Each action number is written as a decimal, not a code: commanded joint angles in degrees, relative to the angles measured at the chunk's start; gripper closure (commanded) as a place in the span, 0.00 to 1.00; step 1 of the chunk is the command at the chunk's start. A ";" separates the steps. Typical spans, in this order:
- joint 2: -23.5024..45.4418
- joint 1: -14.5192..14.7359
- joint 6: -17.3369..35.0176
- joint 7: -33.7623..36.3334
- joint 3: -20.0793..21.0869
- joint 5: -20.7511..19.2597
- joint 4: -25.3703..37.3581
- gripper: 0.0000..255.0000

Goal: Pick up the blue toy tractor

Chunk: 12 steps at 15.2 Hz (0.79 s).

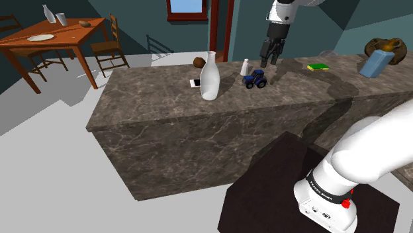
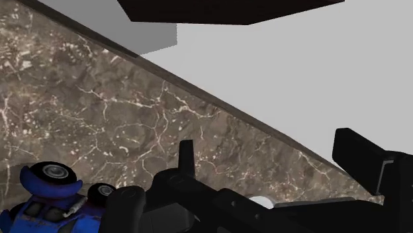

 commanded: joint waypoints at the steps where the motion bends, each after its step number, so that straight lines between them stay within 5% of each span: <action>1: 4.62 -0.45 0.44 -1.84 -1.61 0.39 2.95 0.00; 12: 31.11 -5.60 -2.13 -11.27 -7.39 6.15 24.45 0.00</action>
